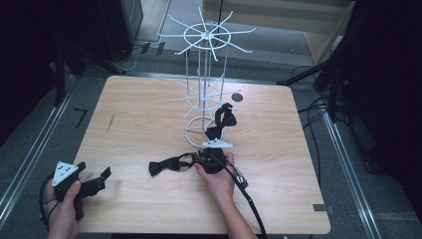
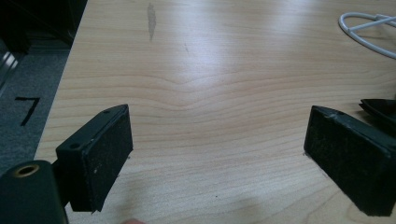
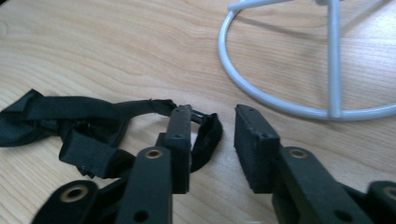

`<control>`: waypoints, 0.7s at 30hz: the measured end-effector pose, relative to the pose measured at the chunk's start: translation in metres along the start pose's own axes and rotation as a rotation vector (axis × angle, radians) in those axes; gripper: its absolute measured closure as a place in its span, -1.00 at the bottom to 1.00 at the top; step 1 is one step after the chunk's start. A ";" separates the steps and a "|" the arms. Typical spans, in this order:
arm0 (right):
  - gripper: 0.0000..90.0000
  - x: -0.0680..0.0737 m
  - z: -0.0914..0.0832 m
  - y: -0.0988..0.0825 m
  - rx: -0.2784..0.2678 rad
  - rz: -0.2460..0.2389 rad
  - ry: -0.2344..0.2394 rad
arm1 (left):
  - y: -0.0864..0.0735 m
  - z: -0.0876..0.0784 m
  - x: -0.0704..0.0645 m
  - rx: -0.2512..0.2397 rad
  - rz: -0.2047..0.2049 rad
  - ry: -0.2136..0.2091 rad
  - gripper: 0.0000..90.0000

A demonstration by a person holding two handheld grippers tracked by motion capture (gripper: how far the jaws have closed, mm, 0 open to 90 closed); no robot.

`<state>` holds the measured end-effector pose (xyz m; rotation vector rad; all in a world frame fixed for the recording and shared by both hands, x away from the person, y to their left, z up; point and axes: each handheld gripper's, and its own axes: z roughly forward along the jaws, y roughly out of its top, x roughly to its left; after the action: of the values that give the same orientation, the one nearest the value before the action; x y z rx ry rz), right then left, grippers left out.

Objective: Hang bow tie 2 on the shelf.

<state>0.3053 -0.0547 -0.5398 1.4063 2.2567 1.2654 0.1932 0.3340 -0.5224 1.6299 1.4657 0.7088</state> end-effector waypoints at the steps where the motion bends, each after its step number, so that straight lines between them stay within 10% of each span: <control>1: 0.57 0.000 0.000 0.000 0.000 0.000 0.000 | 0.000 0.000 0.000 0.000 0.000 0.000 -0.81; 10: 0.95 0.002 -0.004 -0.003 0.018 -0.086 -0.023 | 0.000 0.000 0.000 0.004 0.000 -0.008 -0.81; 21: 0.99 0.004 -0.040 0.005 -0.108 -0.140 -0.033 | 0.000 0.001 0.000 0.002 0.002 -0.009 -0.81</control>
<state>0.2838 -0.0732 -0.5106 1.2015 2.1877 1.2884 0.1942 0.3340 -0.5227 1.6343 1.4588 0.7013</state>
